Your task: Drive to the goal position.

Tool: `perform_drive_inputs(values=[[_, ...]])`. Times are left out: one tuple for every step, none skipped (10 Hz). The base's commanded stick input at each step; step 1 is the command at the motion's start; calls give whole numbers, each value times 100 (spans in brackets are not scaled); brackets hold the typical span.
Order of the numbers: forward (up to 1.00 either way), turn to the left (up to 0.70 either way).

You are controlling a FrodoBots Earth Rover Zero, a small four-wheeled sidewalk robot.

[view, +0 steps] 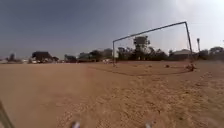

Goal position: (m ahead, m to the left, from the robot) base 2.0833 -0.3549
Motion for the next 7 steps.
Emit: perform_drive_inputs(values=[[70, -12], [70, -28], [70, -33], [70, -31], [70, -24], [70, -9], [70, 0]])
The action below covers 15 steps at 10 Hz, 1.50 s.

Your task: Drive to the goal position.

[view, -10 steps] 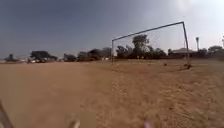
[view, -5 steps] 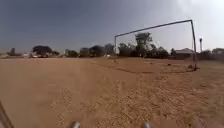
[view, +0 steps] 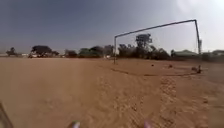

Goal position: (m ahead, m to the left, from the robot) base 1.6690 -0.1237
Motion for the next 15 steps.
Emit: perform_drive_inputs(values=[[70, 0], [70, 0], [70, 0], [70, 0], [70, 0], [70, 0], [70, 0], [70, 0], [70, 0], [70, 0], [70, 0], [70, 0], [70, 0], [70, 0], [70, 0]])
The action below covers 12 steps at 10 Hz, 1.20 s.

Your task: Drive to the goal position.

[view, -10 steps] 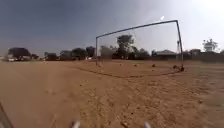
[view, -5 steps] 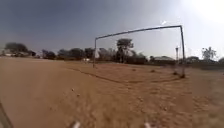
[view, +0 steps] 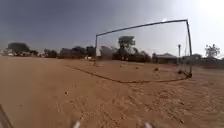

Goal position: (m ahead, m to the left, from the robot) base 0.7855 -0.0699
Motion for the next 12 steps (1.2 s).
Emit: perform_drive_inputs(values=[[70, 0], [70, 0], [70, 0], [70, 0], [70, 0], [70, 0], [70, 0], [70, 0], [70, 0], [70, 0], [70, 0], [70, 0]])
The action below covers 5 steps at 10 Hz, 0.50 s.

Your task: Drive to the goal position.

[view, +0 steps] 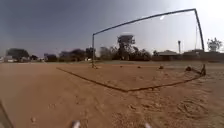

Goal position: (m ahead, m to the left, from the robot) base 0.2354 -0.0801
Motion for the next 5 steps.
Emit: perform_drive_inputs(values=[[70, 0], [70, 0], [70, 0], [70, 0], [70, 0]])
